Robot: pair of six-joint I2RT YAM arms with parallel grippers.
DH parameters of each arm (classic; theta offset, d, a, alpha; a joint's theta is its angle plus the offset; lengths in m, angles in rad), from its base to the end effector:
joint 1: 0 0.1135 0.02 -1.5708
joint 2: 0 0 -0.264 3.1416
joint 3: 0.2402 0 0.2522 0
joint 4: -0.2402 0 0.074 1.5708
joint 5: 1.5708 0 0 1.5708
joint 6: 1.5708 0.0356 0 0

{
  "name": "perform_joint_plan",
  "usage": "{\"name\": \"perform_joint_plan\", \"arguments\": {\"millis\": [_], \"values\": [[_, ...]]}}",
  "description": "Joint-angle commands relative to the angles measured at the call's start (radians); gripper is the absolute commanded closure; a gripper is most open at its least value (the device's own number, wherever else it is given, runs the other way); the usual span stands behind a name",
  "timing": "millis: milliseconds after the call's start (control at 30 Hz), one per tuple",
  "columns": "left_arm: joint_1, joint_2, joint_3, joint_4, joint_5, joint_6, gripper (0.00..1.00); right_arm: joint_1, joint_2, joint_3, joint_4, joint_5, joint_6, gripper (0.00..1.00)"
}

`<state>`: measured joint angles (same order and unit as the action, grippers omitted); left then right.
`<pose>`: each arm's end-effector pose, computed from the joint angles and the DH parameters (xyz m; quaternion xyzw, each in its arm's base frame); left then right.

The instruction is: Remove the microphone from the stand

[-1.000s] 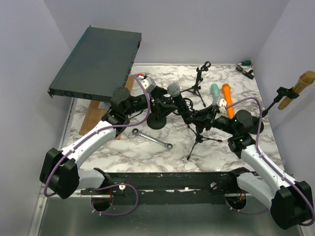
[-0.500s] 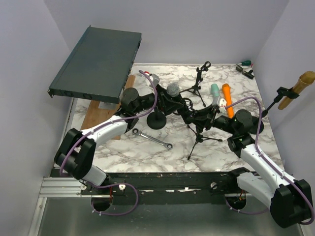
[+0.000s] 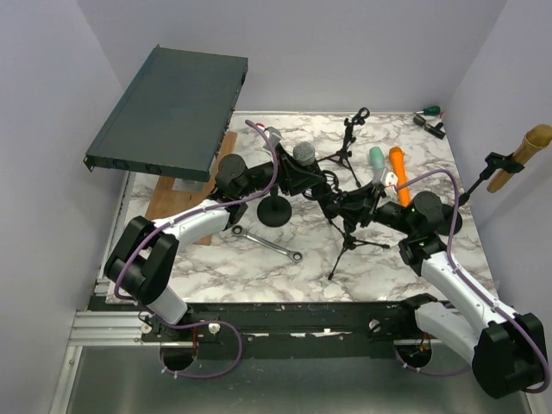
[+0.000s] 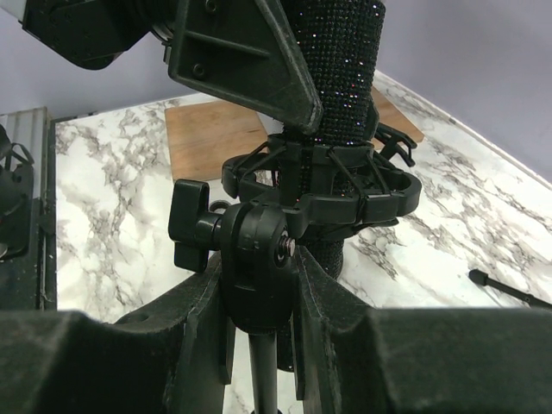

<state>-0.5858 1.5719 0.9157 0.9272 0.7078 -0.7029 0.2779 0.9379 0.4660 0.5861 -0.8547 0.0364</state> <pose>0.2775 -0.2119 0.3026 0.2422 0.5828 -0.6163 0.4711 0.1908 0.0823 0.2796 -0.3800 0.5641 0.3788 0.6276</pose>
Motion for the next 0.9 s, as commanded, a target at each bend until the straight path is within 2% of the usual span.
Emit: {"name": "perform_joint_plan", "arguments": {"millis": [0, 67, 100, 267, 533, 767, 867], "values": [[-0.008, 0.002, 0.051, 0.030, 0.027, -0.014, 0.86, -0.016, 0.015, -0.012, -0.008, 0.013, -0.060, 0.99], [-0.008, -0.007, 0.069, 0.004, 0.034, -0.007, 0.99, -0.020, 0.015, -0.008, -0.033, 0.020, -0.082, 0.99], [-0.007, -0.011, 0.079, -0.013, 0.038, -0.002, 1.00, -0.023, 0.015, -0.007, -0.043, 0.026, -0.093, 0.99], [-0.006, -0.077, 0.130, -0.130, 0.049, 0.079, 1.00, -0.040, 0.026, 0.002, -0.098, 0.045, -0.131, 0.99], [0.001, -0.209, 0.269, -0.452, 0.058, 0.290, 1.00, -0.081, 0.056, 0.025, -0.201, 0.041, -0.183, 0.99], [0.008, -0.267, 0.343, -0.617, 0.039, 0.414, 1.00, -0.094, 0.061, 0.009, -0.197, 0.010, -0.198, 0.99], [0.008, -0.287, 0.391, -0.686, 0.035, 0.457, 1.00, -0.094, 0.061, 0.017, -0.248, 0.029, -0.234, 0.99]]}}
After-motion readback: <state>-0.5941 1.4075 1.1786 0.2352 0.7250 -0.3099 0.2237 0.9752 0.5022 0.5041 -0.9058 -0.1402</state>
